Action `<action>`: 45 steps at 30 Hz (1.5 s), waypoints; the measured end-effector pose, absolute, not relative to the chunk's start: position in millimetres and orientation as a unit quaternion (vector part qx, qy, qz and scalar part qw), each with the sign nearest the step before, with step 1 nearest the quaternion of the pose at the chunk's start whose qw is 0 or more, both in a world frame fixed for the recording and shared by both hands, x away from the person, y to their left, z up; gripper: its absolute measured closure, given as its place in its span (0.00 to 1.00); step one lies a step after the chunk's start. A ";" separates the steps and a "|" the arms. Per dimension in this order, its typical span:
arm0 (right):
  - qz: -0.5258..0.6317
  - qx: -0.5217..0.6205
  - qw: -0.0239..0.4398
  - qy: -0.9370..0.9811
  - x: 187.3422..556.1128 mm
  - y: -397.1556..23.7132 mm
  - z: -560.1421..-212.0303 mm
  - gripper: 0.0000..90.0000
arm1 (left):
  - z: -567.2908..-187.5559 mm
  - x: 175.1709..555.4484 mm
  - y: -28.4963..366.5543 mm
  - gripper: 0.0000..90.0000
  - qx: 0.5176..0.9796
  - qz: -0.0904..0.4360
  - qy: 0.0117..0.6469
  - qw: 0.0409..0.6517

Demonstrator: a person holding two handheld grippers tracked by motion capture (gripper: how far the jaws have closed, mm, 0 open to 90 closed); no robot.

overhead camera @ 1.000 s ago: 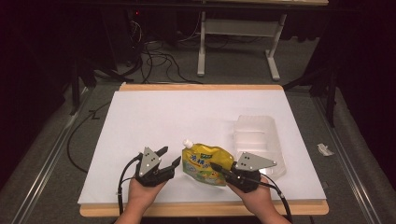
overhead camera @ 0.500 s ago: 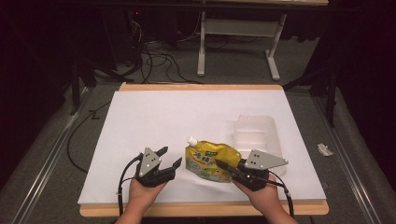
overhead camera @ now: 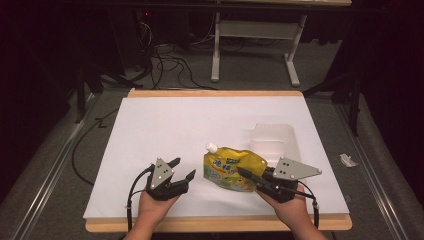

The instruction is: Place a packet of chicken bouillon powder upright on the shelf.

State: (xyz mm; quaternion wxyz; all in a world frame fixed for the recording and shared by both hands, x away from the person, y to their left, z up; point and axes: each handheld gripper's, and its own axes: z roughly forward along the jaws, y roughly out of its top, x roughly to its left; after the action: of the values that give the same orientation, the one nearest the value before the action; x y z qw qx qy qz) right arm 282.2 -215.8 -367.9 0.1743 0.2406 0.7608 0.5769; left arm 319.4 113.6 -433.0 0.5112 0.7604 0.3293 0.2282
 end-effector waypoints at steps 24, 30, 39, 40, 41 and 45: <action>0.604 0.263 0.174 0.732 284.8 -271.0 -351.7 1.00 | -435.1 319.3 110.8 0.39 0.763 0.221 0.328 0.512; 0.614 0.266 0.180 0.721 289.1 -273.7 -346.3 1.00 | -435.5 318.8 107.6 0.39 0.766 0.221 0.322 0.510; 0.604 0.278 0.205 0.718 289.4 -288.0 -345.4 1.00 | -435.2 319.0 108.8 0.39 0.768 0.220 0.320 0.510; 0.602 0.281 0.208 0.718 289.5 -290.6 -345.7 1.00 | -435.2 318.9 108.8 0.39 0.768 0.219 0.320 0.510; 0.601 0.287 0.209 0.717 289.4 -293.7 -346.2 1.00 | -435.2 318.9 108.8 0.39 0.768 0.219 0.319 0.509; 0.596 0.292 0.217 0.715 289.2 -302.7 -347.1 1.00 | -435.4 319.1 108.7 0.39 0.768 0.219 0.319 0.509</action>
State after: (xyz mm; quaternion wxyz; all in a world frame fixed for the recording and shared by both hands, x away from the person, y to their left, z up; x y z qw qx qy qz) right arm 289.2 -302.7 -347.1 0.2174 0.2920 0.7154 0.5964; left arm 319.1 108.7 -435.4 0.5094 0.7684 0.3194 0.2191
